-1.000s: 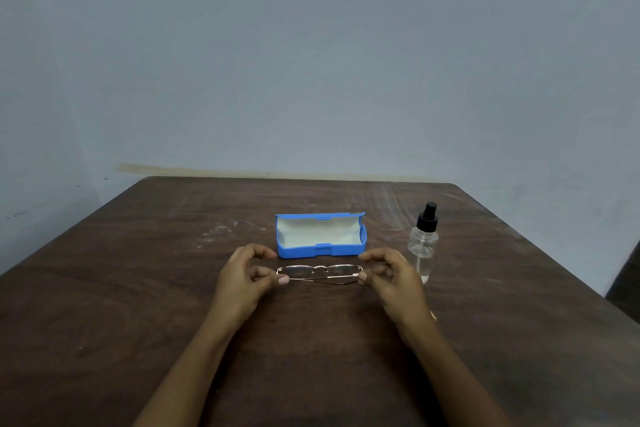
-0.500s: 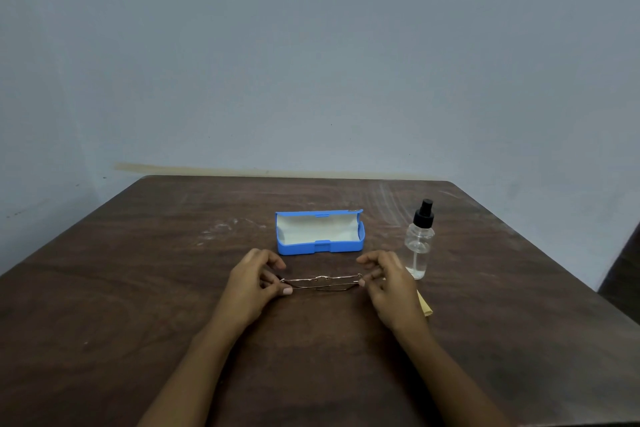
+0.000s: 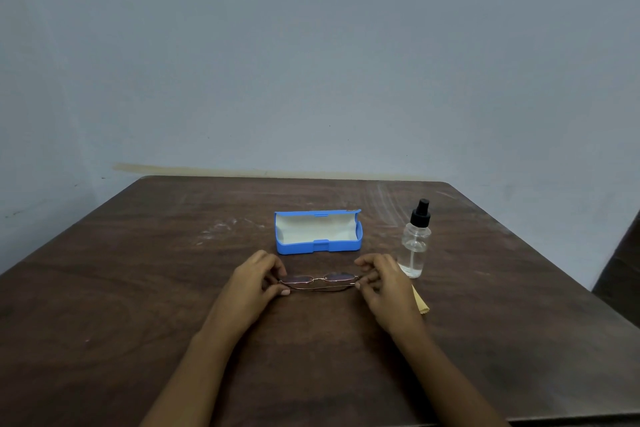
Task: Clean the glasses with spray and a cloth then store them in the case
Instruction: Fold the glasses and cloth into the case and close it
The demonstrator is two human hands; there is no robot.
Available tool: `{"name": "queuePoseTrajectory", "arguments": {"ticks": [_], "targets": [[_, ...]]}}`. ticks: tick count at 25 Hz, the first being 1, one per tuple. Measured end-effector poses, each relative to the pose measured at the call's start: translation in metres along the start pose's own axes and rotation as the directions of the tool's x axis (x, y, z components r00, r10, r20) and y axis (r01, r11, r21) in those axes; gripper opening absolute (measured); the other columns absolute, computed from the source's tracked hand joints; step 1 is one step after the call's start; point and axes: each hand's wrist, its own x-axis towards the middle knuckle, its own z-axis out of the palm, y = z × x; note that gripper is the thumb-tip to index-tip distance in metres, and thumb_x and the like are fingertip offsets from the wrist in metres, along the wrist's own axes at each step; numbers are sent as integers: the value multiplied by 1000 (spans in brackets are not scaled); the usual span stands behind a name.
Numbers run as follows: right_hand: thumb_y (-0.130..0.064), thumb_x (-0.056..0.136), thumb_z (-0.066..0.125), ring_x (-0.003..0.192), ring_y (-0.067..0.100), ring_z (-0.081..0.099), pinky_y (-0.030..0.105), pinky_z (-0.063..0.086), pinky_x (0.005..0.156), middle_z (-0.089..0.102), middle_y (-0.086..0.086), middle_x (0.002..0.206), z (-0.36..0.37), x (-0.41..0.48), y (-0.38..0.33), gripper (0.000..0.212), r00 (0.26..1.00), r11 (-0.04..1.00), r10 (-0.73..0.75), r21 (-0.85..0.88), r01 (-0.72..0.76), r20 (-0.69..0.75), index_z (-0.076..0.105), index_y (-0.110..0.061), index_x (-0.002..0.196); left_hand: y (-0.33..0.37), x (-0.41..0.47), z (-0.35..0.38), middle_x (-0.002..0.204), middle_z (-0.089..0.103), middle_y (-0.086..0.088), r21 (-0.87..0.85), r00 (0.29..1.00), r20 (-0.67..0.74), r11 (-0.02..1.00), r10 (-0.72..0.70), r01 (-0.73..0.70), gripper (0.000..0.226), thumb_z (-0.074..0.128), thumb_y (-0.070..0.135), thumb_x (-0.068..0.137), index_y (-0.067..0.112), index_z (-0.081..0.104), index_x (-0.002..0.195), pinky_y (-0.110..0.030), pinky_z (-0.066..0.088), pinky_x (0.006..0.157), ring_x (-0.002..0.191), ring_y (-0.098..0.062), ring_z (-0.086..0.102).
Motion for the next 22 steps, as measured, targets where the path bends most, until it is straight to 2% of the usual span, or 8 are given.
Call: {"name": "queuePoseTrajectory", "arguments": {"ticks": [5,7,9,13,17,20,22], "targets": [[12,79,55,70,6,53,0,40,61,49,-2,98,0,0,-1,29,1000,1000,-18,-11,18,-8,60,-5,102,-3,0,1,82,56,14,-10,999,-23,999,-34,34,31,78,17,62,33,53,68,-26,48,67,79,2,56],[11,79,55,70,3,52,0,40,61,49,-3,98,0,0,-2,29,1000,1000,-24,-12,24,1,60,-5,102,-4,0,1,82,56,13,-36,999,-24,999,-33,32,34,80,19,58,35,52,66,-24,46,64,75,0,56],[11,80,54,71,1,51,0,40,62,49,-3,98,-1,-1,-3,29,999,999,-35,-18,35,2,60,-6,103,-3,0,0,81,55,11,-66,999,-36,997,-29,27,36,82,22,56,37,50,66,-15,42,61,72,1,56],[6,83,50,78,0,51,0,38,67,48,-6,100,-1,-5,-4,27,996,996,-77,-54,75,-40,60,-8,104,1,-1,-1,84,51,15,-50,988,-154,998,28,-36,23,72,33,71,41,50,72,-10,38,59,75,3,53],[7,84,47,85,4,51,4,38,70,51,-6,97,-3,-8,-11,25,982,987,-148,-85,139,-117,62,-8,99,22,-5,7,85,52,15,-10,960,-258,993,109,-115,7,62,31,81,29,56,80,-9,40,63,75,-1,53],[10,82,48,83,7,54,11,40,72,58,2,93,-9,-7,-16,24,969,983,-175,-87,162,-171,64,-6,92,48,-3,24,84,55,10,0,944,-281,984,173,-180,5,62,22,82,20,58,83,-18,43,68,76,-4,51],[12,81,49,79,8,54,7,38,70,60,5,90,-17,-6,-16,24,962,986,-164,-75,151,-218,65,-5,88,67,1,36,85,56,8,-46,941,-288,979,177,-198,2,61,18,83,18,60,85,-23,45,72,78,-7,52]]}}
